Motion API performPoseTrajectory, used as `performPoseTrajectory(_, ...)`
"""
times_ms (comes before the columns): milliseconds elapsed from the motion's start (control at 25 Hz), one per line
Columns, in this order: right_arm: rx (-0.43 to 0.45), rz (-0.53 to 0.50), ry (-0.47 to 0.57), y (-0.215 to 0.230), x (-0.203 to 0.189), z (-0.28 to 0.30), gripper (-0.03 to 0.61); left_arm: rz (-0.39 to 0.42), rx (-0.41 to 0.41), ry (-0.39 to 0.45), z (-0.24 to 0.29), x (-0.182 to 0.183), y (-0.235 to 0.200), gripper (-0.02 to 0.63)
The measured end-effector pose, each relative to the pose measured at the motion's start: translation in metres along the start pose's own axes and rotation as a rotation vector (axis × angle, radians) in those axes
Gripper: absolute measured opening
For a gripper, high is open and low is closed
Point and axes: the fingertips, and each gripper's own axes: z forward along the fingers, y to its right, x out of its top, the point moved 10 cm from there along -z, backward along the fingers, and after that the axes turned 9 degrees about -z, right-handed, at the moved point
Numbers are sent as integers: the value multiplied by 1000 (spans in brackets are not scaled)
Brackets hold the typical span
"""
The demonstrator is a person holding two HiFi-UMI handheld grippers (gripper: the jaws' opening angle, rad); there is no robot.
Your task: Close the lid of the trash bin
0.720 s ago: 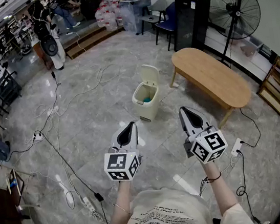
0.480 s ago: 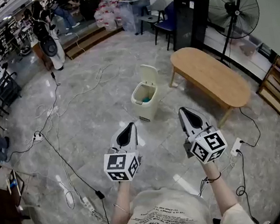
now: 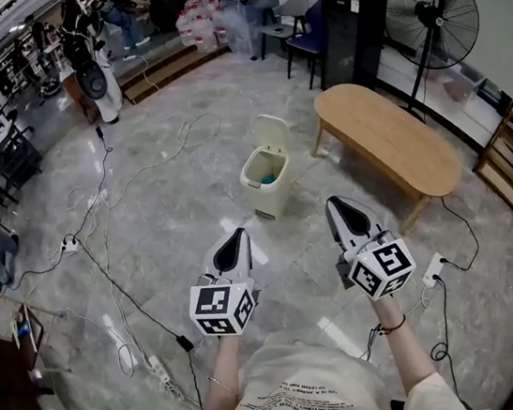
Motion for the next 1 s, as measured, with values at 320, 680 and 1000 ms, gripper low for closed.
performPoseTrajectory(320,-7,57,-9,8,-10,10,163,4,20,-11,5,1,-7,23)
performPoseTrajectory(680,10,94,-36,26,-29,48,256,-10,27,-29,41,-2,-28,23)
performPoseTrajectory(1000,24,135,-93,56,-59,115,259,-42,37,-73,106,-6,-71,23)
